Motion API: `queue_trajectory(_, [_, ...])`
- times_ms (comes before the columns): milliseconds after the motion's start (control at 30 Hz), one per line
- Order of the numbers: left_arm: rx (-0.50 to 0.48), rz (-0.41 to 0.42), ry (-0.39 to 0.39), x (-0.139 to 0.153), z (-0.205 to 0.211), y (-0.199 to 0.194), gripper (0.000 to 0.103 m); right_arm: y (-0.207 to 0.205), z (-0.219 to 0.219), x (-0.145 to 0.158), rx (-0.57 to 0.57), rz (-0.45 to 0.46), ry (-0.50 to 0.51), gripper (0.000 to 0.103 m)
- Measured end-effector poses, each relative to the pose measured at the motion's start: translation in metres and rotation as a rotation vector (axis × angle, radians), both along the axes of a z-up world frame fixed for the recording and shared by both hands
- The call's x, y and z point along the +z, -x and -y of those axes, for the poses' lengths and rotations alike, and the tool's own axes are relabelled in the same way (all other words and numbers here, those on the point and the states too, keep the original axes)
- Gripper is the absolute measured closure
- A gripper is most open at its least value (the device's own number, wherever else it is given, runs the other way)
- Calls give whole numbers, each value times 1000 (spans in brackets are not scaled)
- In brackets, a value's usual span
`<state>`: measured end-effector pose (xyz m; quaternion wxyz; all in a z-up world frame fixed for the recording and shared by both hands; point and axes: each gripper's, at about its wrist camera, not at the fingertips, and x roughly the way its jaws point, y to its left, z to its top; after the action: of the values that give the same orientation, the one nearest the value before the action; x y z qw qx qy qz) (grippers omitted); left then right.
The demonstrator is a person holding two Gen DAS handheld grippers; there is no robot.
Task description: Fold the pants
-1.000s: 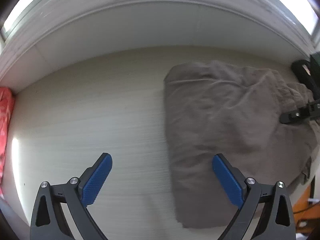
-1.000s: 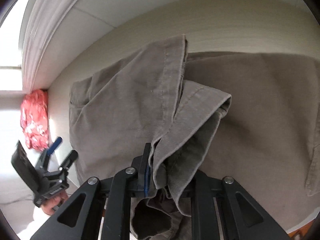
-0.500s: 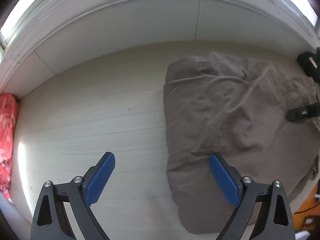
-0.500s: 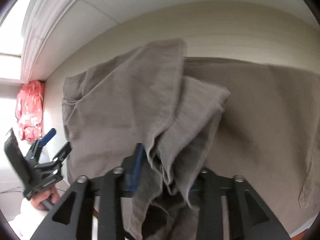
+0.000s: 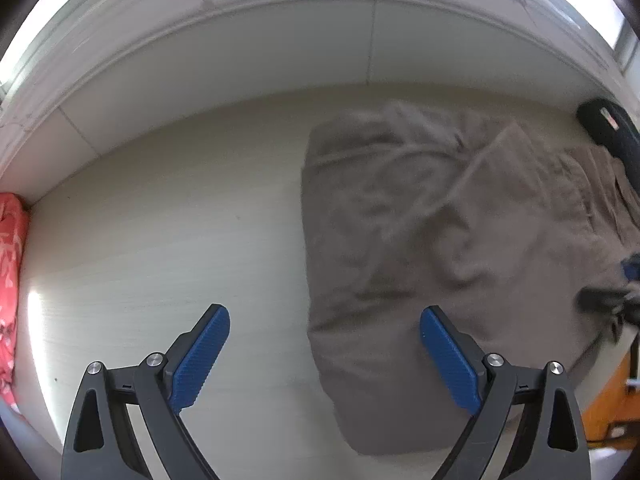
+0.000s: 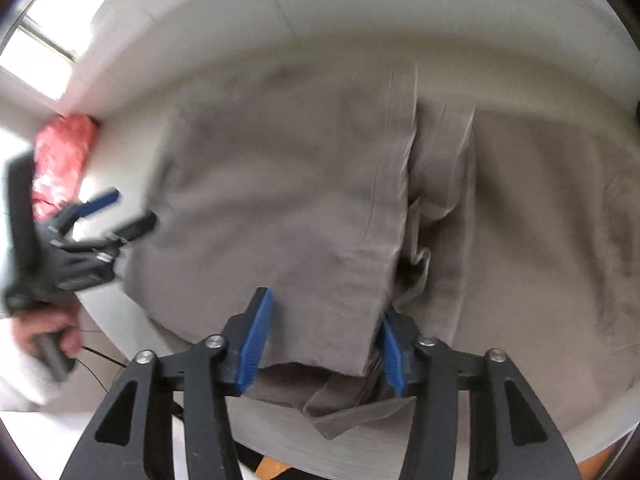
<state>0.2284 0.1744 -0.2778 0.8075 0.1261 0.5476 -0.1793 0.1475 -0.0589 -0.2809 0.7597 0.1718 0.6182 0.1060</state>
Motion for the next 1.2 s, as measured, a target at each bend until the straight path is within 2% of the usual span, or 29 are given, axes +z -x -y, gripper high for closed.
queue_trajectory(67, [-7, -16, 2, -7, -1, 4, 4, 7, -3, -14, -11, -24, -11, 59])
queue_trajectory(133, [2, -36, 7, -13, -6, 3, 4, 11, 4, -8, -33, -24, -56, 59])
queue_trajectory(200, [22, -48, 28, -13, -13, 1, 4, 17, 34, 4, -89, -1, -112, 59])
queue_trajectory(233, [25, -44, 26, -11, -14, 1, 4, 22, 50, 14, -144, 31, -147, 52])
queue_trajectory(267, [22, -39, 22, -10, -15, 1, 4, 27, 62, 18, -184, 46, -165, 39])
queue_trajectory(300, [18, -33, 18, -9, -16, 3, 4, 32, 72, 19, -219, 57, -185, 34])
queue_trajectory(400, [23, -37, 42, -4, -22, 11, 4, 32, 89, 14, -259, 58, -245, 31])
queue_trajectory(500, [36, -48, 72, 0, -25, 22, 5, 26, 91, 1, -242, 21, -267, 32])
queue_trajectory(567, [43, -57, 93, 1, -31, 26, 5, 22, 84, 3, -192, 16, -299, 43])
queue_trajectory(600, [47, -61, 107, 2, -33, 28, 5, 16, 76, 3, -170, 15, -312, 45])
queue_trajectory(633, [48, -67, 125, 3, -36, 30, 5, 10, 69, 3, -145, 4, -329, 53])
queue_trajectory(667, [49, -70, 138, 5, -36, 35, 5, 7, 61, 0, -119, -20, -330, 76])
queue_trajectory(733, [42, -78, 156, 9, -35, 39, 5, 7, 52, -7, -105, -58, -316, 96])
queue_trajectory(833, [1, -68, 168, 19, -26, 47, 5, 20, 66, 5, -140, -43, -309, 96])
queue_trajectory(1000, [-89, -85, 218, 32, -2, 49, 4, 37, 78, 16, -160, -1, -385, 97])
queue_trajectory(1100, [-167, -93, 235, 37, 16, 53, 4, 38, 72, 19, -169, -16, -485, 98])
queue_trajectory(1133, [-187, -86, 231, 41, 19, 54, 4, 42, 72, 25, -157, -5, -492, 98])
queue_trajectory(1200, [-224, -79, 223, 42, 27, 60, 4, 51, 73, 34, -147, 16, -430, 98])
